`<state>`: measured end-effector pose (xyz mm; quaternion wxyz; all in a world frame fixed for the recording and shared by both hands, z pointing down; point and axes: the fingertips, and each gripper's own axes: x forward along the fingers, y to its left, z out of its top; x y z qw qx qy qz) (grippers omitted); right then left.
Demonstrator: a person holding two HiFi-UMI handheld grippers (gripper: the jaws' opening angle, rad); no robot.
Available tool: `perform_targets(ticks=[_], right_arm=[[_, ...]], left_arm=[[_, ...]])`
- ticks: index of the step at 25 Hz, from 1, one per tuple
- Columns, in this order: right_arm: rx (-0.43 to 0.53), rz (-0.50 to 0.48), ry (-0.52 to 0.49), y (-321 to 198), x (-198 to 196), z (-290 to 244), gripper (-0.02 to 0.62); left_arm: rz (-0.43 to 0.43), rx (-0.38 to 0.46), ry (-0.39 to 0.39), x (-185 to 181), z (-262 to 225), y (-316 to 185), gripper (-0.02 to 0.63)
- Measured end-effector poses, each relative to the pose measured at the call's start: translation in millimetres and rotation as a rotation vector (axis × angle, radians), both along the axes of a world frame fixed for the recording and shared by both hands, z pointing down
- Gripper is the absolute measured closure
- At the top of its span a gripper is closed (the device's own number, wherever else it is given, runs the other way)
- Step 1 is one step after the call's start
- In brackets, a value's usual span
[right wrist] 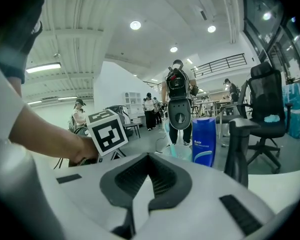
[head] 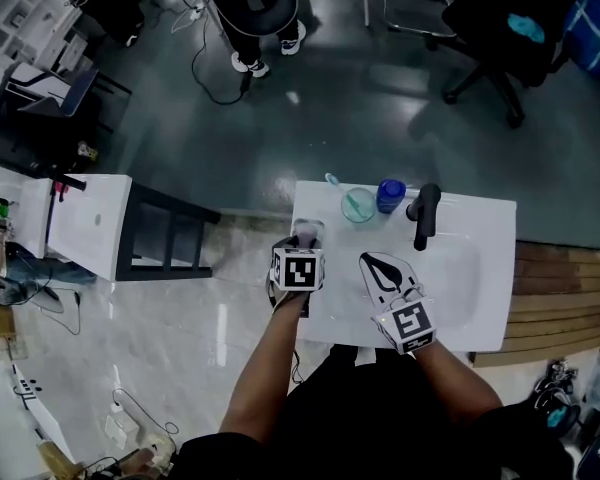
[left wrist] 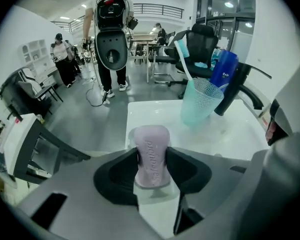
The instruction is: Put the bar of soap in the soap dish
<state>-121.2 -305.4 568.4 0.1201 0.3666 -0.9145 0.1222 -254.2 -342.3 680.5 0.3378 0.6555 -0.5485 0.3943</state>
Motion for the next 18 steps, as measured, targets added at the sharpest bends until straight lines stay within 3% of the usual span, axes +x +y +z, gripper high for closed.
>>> perform_targets(ticks=[18], right_arm=[[0.021, 0.01, -0.041, 3.0, 14.3, -31.5, 0.58]], left_arm=[[-0.029, 0.003, -0.011, -3.4, 4.9, -5.1, 0.413]])
